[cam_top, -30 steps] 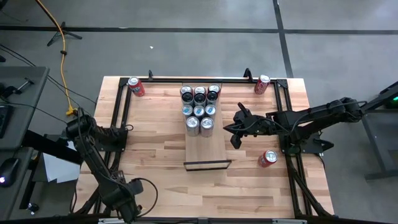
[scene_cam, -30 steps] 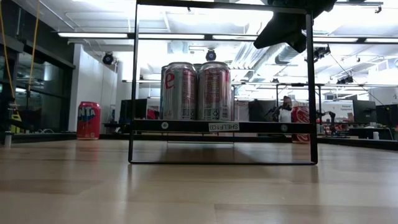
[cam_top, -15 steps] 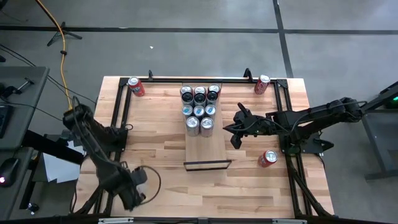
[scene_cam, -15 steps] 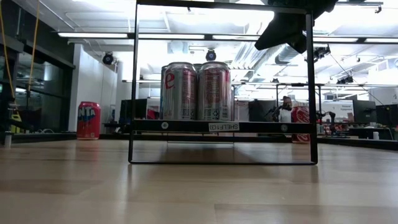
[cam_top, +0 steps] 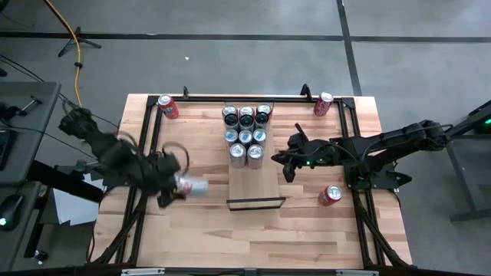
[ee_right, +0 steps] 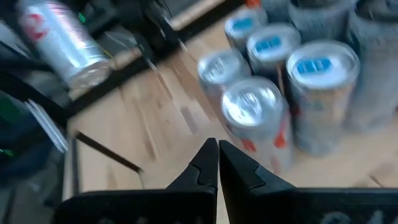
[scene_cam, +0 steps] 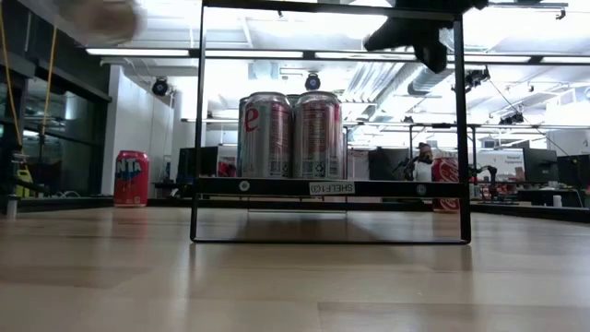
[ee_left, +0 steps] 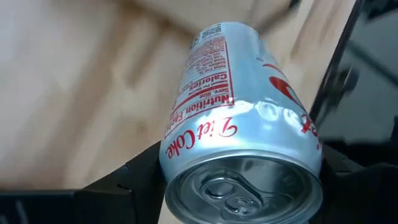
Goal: Place canned beverage on shelf
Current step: Put the silver soda can on the shelf aligned with the other silver soda can
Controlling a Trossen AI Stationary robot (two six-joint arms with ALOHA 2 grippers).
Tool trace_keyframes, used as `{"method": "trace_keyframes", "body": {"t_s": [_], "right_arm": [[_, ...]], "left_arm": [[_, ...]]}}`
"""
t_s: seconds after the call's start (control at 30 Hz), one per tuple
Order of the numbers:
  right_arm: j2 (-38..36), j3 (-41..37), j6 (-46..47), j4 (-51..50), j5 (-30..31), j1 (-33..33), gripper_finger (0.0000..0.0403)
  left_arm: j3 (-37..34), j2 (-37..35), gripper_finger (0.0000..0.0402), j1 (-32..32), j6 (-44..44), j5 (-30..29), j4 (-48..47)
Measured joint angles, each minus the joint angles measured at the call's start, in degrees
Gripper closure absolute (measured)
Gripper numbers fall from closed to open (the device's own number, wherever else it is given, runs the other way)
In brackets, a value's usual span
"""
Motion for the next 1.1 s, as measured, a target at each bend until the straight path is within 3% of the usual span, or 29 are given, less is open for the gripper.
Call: {"method": "trace_keyframes", "body": {"t_s": [0.17,0.3,0.43,0.53,0.7,0.87,0.97,1.1], "right_arm": [[0.0,0.0,-0.1,7.9,1.4,0.0,0.0402],[0.0,0.0,-0.1,12.4,2.4,0.0,0.0402],[0.0,0.8,-0.1,14.2,2.4,0.0,0.0379],[0.0,3.4,-0.3,14.4,0.7,0.0,0.0325],[0.0,10.1,-3.7,12.4,-3.9,0.4,0.0193],[0.8,18.9,-7.8,-3.1,-4.7,0.5,0.0079],[2.3,24.8,-11.8,-13.1,-6.4,0.3,0.0045],[5.5,31.0,-17.7,-20.4,-9.8,0.4,0.0035]], "left_arm": [[0.0,-4.8,0.0173,11.2,18.0,-4.9,8.1],[0.0,-4.3,0.0173,19.6,31.5,-2.3,17.1],[0.1,-1.2,0.0173,24.9,39.2,1.0,23.9],[0.1,1.1,0.0173,26.7,39.8,1.4,27.2],[0.1,4.5,0.0173,27.3,38.2,1.5,29.7],[0.1,7.0,0.0173,26.8,38.5,1.7,30.9],[0.1,8.3,0.0173,26.8,38.5,1.7,32.1],[0.1,10.0,0.0173,26.8,39.4,3.2,36.1]]}}
